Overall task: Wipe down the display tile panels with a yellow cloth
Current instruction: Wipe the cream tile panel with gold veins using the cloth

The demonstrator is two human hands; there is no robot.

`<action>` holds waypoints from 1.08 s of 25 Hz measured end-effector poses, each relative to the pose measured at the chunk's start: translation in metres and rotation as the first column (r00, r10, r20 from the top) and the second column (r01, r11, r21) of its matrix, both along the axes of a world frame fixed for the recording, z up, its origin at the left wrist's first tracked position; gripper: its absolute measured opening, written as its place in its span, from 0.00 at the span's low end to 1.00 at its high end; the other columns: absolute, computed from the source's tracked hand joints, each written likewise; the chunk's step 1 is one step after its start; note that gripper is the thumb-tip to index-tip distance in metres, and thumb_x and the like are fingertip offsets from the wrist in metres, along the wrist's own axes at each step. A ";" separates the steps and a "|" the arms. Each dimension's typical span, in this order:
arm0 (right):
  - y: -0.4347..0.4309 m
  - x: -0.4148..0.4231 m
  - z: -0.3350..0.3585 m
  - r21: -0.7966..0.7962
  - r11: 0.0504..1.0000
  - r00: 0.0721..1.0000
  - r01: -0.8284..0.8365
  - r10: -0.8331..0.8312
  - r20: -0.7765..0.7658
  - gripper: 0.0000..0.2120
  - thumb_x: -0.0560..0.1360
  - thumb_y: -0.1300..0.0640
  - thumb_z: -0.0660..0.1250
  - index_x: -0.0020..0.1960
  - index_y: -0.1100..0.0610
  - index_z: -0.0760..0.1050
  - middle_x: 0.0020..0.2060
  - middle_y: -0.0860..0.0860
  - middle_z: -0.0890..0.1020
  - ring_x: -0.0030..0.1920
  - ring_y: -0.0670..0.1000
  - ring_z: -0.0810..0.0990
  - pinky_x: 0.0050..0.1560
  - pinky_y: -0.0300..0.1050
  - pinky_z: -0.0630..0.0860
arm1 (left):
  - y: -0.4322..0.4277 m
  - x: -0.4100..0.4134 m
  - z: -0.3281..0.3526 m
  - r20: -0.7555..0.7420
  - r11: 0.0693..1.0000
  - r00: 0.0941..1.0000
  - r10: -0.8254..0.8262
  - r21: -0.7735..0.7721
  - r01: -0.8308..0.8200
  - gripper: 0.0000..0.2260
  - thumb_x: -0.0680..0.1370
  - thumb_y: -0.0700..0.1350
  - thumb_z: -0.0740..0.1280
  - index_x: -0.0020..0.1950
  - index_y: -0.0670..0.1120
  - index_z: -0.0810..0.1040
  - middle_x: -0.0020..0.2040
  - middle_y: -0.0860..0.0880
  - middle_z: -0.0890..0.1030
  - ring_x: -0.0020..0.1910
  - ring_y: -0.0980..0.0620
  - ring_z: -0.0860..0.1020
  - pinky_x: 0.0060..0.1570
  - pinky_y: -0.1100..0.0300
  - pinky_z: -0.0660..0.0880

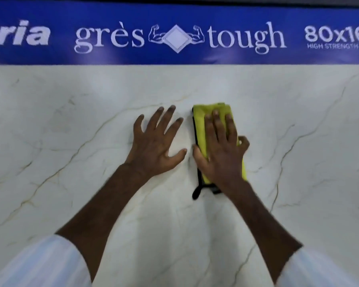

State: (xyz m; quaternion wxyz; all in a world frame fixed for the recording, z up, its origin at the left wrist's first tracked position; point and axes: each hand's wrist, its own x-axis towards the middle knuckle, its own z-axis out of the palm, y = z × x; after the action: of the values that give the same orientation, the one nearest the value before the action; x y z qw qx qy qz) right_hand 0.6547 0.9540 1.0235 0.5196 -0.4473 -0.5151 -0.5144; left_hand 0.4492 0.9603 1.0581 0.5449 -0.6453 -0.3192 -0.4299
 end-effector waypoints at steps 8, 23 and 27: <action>0.001 0.005 0.162 -0.097 0.995 1.000 -0.011 0.012 0.008 0.38 0.79 0.36 0.51 0.83 0.55 0.57 0.83 0.54 0.59 0.82 0.61 0.56 0.63 0.70 0.67 | 0.016 0.006 -0.012 0.027 0.999 0.999 0.037 -0.031 -0.037 0.35 0.81 0.63 0.53 0.84 0.46 0.61 0.85 0.43 0.55 0.84 0.41 0.53 0.77 0.27 0.52; -0.011 0.054 0.186 -0.132 0.991 1.000 0.015 -0.019 -0.023 0.38 0.79 0.35 0.52 0.83 0.55 0.59 0.82 0.54 0.61 0.82 0.61 0.59 0.64 0.70 0.68 | -0.009 0.055 0.005 0.053 0.977 0.976 -0.212 0.034 0.210 0.30 0.78 0.61 0.63 0.76 0.46 0.74 0.82 0.44 0.66 0.82 0.43 0.61 0.74 0.34 0.65; -0.004 0.086 0.177 -0.062 0.998 1.000 0.003 -0.001 0.022 0.40 0.77 0.34 0.47 0.83 0.55 0.59 0.83 0.54 0.60 0.82 0.61 0.57 0.63 0.69 0.68 | 0.007 0.066 -0.023 -0.030 0.996 0.996 -0.085 -0.031 0.084 0.33 0.80 0.63 0.59 0.82 0.49 0.67 0.85 0.46 0.59 0.84 0.44 0.55 0.78 0.33 0.56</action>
State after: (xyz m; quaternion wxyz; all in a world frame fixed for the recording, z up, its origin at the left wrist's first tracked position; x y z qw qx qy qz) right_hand 0.7410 0.9505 1.2007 0.4992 -0.4580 -0.5360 -0.5037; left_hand 0.5149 0.9670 1.0348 0.5215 -0.6728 -0.2895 -0.4377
